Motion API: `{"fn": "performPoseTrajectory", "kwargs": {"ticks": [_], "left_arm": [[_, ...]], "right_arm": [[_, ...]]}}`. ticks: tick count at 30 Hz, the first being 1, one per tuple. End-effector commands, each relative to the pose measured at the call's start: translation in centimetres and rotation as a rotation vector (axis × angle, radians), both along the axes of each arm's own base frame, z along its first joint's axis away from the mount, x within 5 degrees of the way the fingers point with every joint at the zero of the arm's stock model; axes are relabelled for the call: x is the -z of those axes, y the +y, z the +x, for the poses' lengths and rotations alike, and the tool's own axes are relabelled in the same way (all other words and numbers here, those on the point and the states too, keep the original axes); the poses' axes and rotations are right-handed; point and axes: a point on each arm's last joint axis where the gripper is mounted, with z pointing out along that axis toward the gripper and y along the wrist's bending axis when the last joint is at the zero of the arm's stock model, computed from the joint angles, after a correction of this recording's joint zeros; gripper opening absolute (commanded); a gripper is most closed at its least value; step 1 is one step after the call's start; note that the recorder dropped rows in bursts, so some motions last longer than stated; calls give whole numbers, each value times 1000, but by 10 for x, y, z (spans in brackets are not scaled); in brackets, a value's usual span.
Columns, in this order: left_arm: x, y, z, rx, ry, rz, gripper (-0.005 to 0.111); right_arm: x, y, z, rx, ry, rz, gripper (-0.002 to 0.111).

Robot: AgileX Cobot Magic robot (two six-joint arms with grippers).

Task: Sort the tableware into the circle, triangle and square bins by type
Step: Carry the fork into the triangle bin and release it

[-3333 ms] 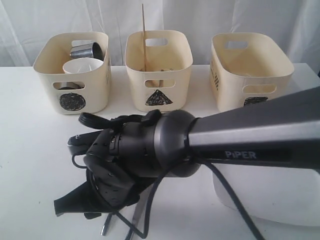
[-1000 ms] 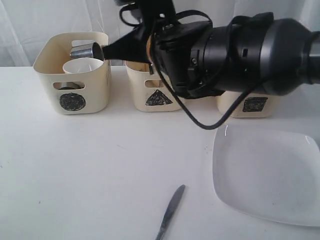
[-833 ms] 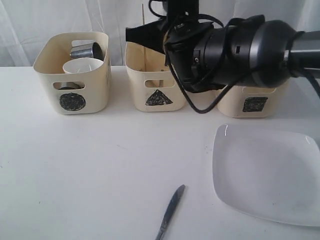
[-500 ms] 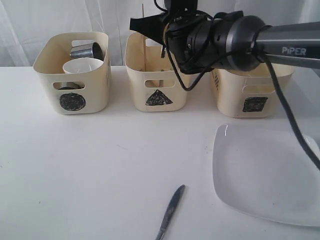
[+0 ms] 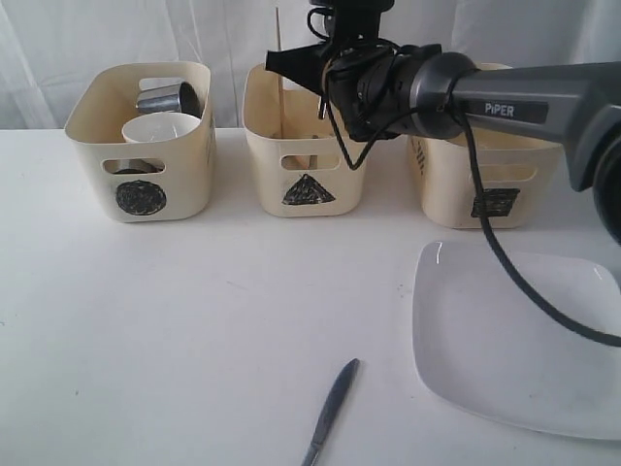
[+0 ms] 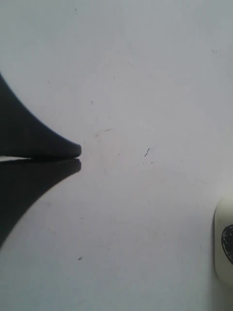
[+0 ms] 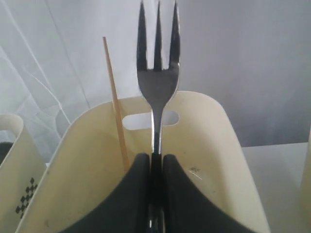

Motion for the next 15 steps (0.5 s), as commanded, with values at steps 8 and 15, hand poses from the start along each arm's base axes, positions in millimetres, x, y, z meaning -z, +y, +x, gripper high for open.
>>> {"fn": "performPoseTrajectory", "kwargs": {"ticks": [8,15], "left_arm": [[3,-1,-1,2,22,-13,0],[3,-1,-1,2,22,-13,0]], "right_arm": [[11,-9,11,-17,17,-16,41],[4,-9,9,-29,8,-10,43]]}}
